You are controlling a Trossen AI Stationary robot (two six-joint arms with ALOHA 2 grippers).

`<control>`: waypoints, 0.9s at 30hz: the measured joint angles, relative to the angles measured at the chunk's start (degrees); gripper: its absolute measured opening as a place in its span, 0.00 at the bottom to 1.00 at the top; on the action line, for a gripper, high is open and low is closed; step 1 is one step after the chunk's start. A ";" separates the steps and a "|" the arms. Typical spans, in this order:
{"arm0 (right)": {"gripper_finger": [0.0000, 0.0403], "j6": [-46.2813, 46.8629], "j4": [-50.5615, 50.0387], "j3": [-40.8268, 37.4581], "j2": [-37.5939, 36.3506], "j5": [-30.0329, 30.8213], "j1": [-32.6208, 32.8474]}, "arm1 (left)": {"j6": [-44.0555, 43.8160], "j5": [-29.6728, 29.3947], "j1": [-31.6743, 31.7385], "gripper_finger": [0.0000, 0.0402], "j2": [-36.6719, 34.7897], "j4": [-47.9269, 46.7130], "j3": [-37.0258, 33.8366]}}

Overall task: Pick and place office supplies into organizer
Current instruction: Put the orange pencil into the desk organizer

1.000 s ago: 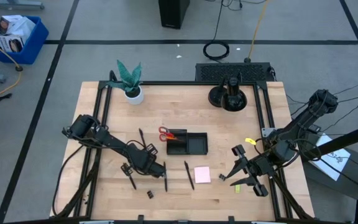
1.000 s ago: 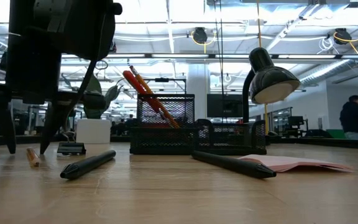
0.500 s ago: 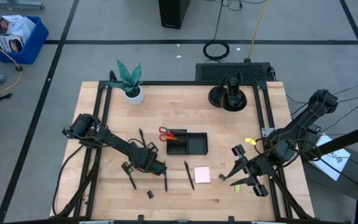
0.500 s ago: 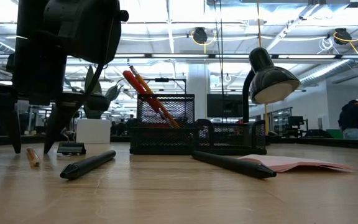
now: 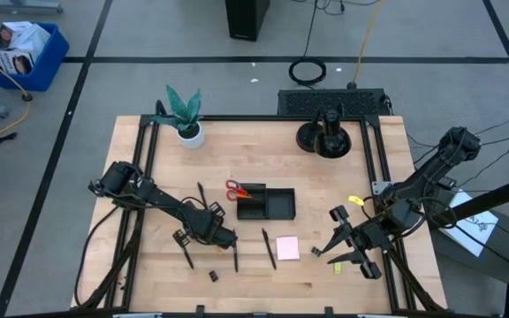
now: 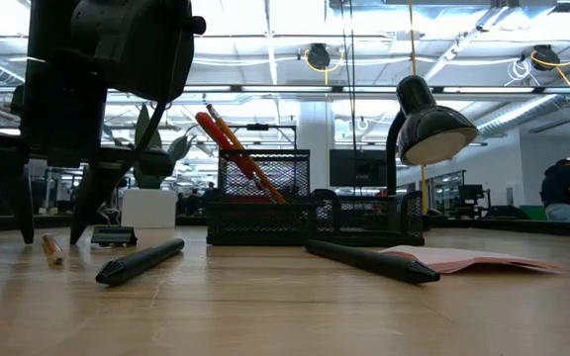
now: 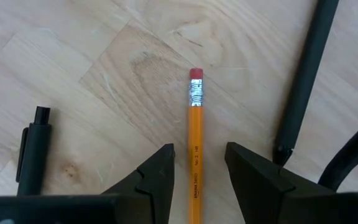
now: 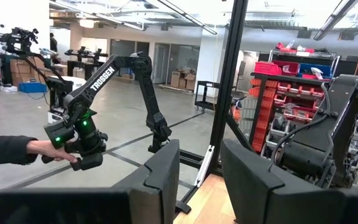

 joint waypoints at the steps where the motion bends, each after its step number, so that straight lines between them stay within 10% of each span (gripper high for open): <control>1: 0.28 0.41 0.00 0.00 0.00 0.00 -0.02 | 0.00 0.02 0.00 0.38 0.00 0.00 0.00; 27: 0.28 0.40 0.00 0.00 -0.04 0.00 0.00 | 0.09 -0.74 -0.33 0.18 -0.07 5.14 -2.89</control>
